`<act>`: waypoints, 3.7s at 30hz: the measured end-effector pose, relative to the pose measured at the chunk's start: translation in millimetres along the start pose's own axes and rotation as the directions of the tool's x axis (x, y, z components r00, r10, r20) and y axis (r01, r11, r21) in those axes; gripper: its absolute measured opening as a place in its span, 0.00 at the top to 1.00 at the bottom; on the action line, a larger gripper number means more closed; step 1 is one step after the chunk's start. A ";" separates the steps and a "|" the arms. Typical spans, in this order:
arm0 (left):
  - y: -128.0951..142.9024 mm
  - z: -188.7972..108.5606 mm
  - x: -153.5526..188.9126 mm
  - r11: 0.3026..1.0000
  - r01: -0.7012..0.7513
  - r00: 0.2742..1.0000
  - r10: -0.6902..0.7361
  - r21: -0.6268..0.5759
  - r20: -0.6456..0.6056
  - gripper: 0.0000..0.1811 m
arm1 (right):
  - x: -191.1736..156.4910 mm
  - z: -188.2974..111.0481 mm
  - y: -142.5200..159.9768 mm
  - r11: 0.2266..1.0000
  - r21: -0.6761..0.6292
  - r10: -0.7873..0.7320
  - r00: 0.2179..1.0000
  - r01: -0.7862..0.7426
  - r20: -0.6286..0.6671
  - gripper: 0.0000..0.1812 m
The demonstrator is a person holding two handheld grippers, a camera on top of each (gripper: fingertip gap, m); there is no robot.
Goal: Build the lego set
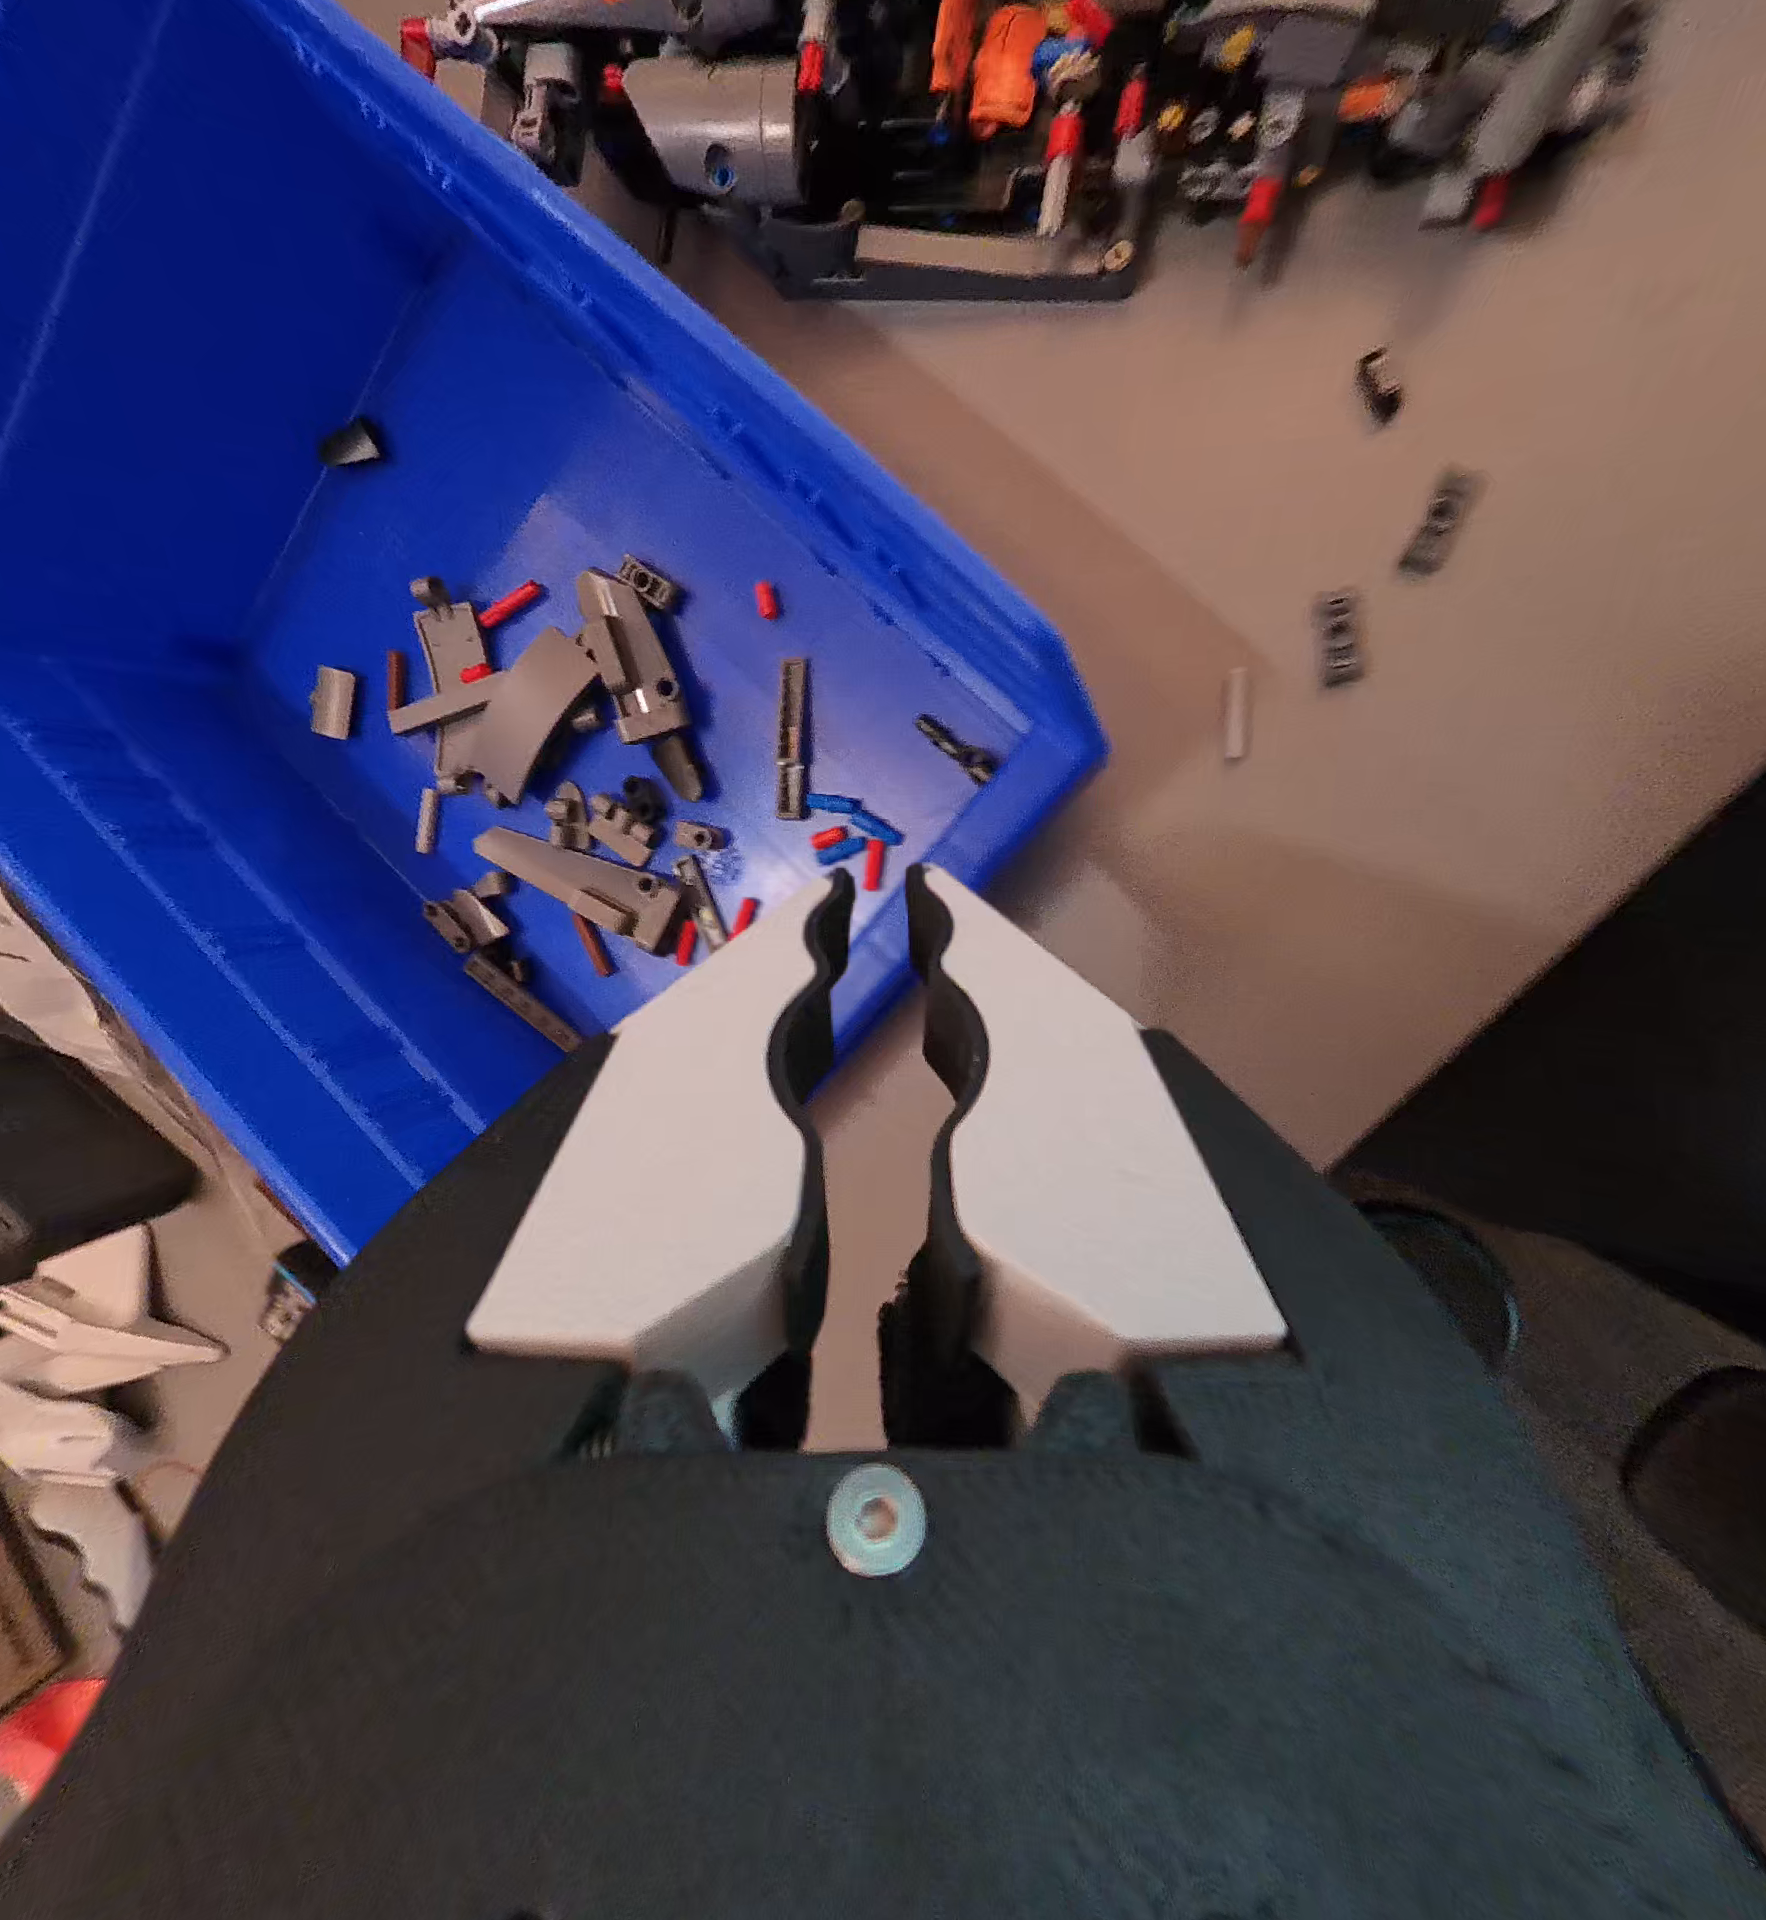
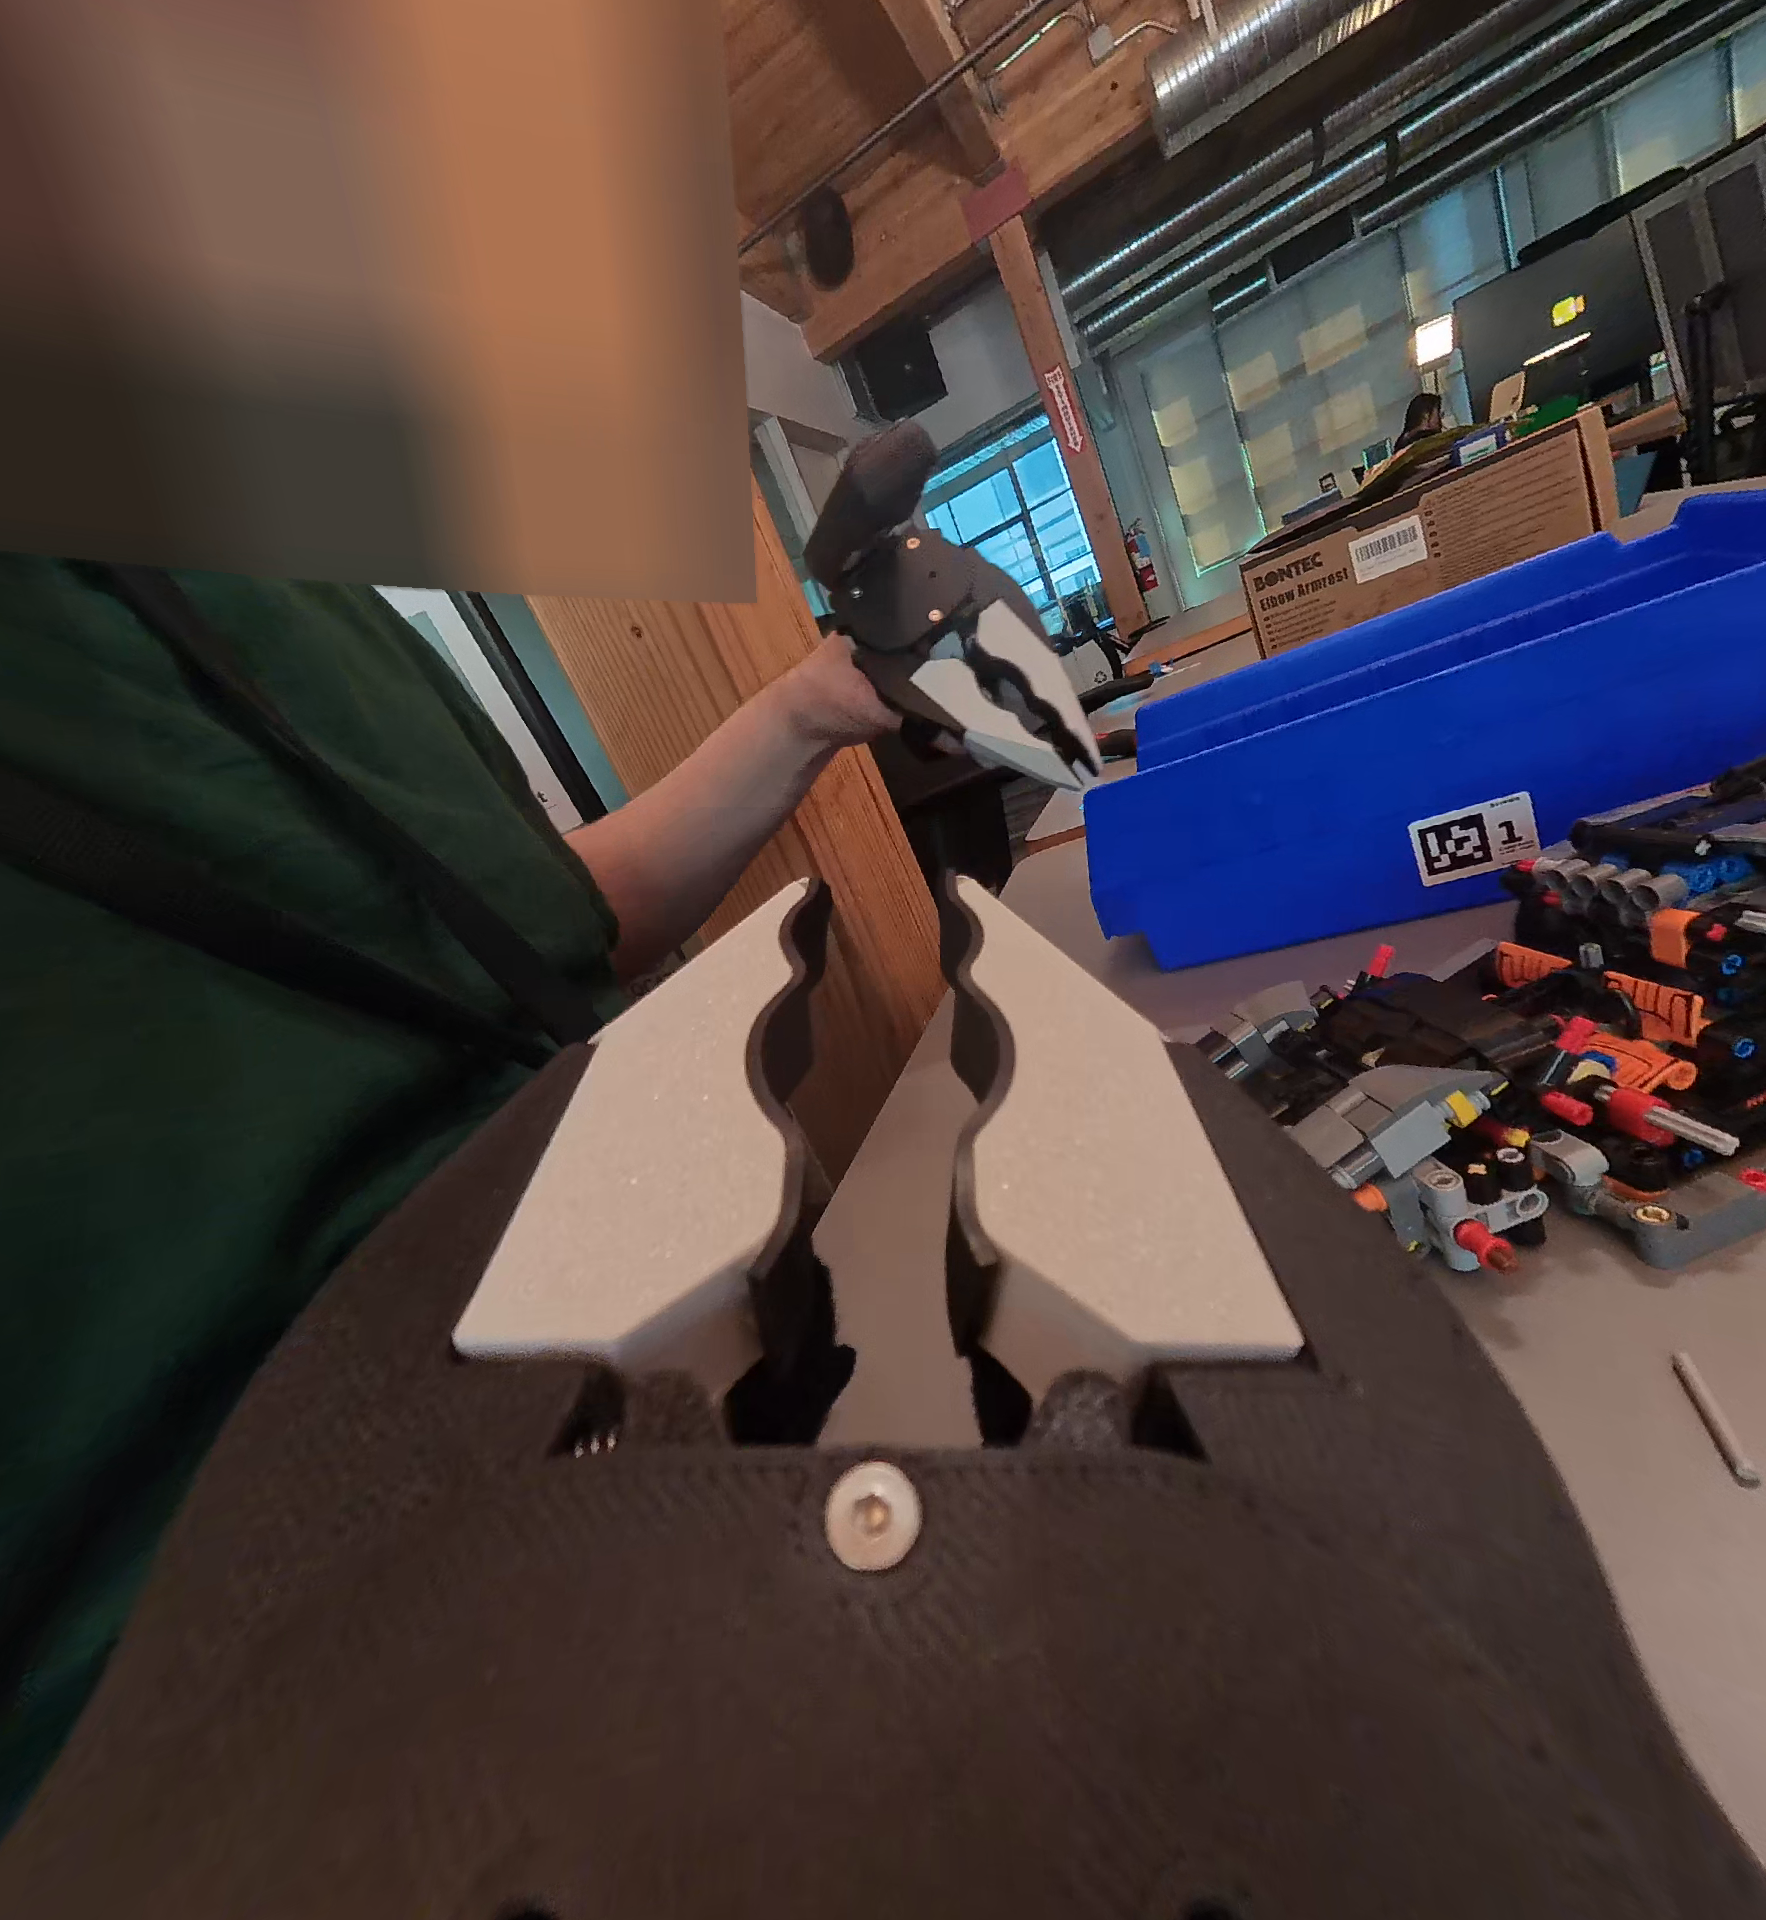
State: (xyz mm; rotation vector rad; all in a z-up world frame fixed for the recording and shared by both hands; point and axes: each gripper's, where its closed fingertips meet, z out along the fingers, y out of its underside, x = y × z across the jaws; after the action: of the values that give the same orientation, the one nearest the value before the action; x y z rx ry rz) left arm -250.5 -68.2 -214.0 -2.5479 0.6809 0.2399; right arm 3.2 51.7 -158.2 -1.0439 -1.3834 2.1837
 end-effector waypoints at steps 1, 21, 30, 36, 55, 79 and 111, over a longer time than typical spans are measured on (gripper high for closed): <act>1.5 8.5 -7.4 1.000 -0.012 1.000 0.012 -0.024 -0.005 0.95 | -0.2 0.0 0.0 1.000 0.001 -0.003 1.000 0.003 0.002 0.89; 25.2 93.1 -15.2 0.956 -0.080 0.959 -0.004 -0.284 -0.284 0.94 | 10.1 -4.7 1.2 0.999 0.019 0.035 0.999 -0.035 -0.002 0.89; 22.1 93.2 -13.3 0.936 0.092 0.940 -0.194 -0.340 -0.280 0.91 | 8.2 -6.0 -1.8 0.999 0.034 0.038 0.999 -0.039 0.008 0.88; 14.2 75.4 -19.3 0.954 0.034 0.950 -0.124 -0.297 -0.288 0.95 | 8.2 -7.4 -3.4 0.998 0.046 0.045 0.999 -0.046 0.014 0.88; 27.0 92.7 -4.4 0.938 -0.220 0.886 0.078 -0.267 -0.457 0.87 | 13.3 -4.1 4.1 0.997 0.023 0.071 0.997 -0.072 0.019 0.88; 8.1 106.8 -7.6 0.858 -0.502 0.823 0.433 -0.113 -0.369 1.00 | 17.8 -6.9 0.4 0.992 0.060 0.105 0.994 -0.107 0.038 0.86; 39.6 87.2 -2.5 0.868 -0.457 0.793 0.298 -0.196 -0.531 0.93 | 19.2 -25.8 -19.8 0.964 0.200 0.155 0.981 -0.175 0.115 0.82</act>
State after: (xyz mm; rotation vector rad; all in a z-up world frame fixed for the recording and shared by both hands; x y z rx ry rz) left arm -276.4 -53.6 -305.1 -2.7699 1.4724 -0.1955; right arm 7.7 89.0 -154.8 -1.0177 -1.1088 2.4694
